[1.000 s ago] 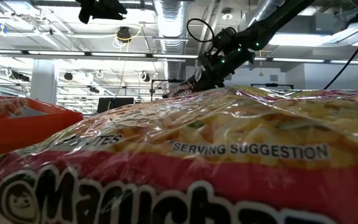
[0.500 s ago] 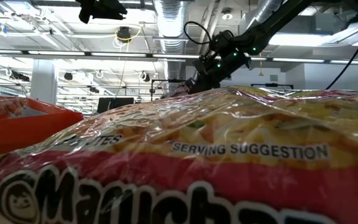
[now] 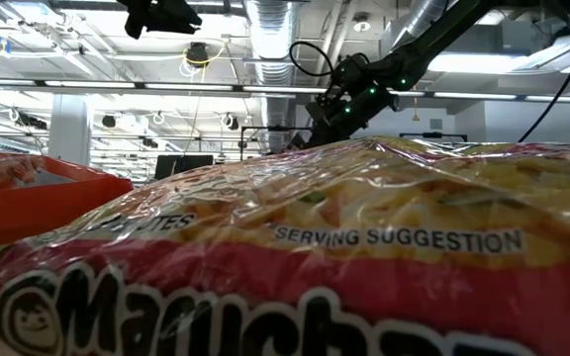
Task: Sort Maruchan noodles
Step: Put the black noodle pack into the middle white bin
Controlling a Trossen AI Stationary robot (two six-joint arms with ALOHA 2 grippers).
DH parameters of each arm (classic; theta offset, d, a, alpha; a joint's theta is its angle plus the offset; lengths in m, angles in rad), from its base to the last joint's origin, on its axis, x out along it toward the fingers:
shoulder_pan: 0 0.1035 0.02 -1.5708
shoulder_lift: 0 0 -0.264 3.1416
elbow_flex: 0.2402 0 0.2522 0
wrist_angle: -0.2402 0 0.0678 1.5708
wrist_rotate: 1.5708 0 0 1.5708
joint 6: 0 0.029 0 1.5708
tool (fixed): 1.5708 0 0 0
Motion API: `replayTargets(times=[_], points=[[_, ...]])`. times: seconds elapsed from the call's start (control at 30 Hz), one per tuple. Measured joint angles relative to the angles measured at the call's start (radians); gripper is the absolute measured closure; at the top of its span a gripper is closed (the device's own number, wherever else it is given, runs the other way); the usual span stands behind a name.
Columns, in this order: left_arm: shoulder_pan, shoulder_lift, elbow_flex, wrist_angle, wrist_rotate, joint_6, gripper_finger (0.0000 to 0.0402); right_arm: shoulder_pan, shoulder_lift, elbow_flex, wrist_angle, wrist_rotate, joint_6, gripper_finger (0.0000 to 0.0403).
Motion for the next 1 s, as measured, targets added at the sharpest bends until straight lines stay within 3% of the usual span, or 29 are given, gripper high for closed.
replayTargets(times=[0.23,0.4,0.73,1.0], points=[[0.000,0.000,0.000,0.000,0.000,0.004,0.0255,0.000,0.000,0.000,-0.005,0.028,-0.002,0.0281],[0.000,0.000,0.000,0.000,-0.001,0.005,0.0255,0.000,0.000,0.000,-0.057,0.057,0.014,0.0268],[0.000,0.000,0.000,0.000,-0.001,0.005,0.0255,0.035,0.000,0.000,-0.075,0.154,-0.036,0.0306],[0.000,0.000,0.000,0.000,-0.001,0.005,0.0255,0.051,0.000,0.000,-0.075,0.162,-0.013,0.0388]])
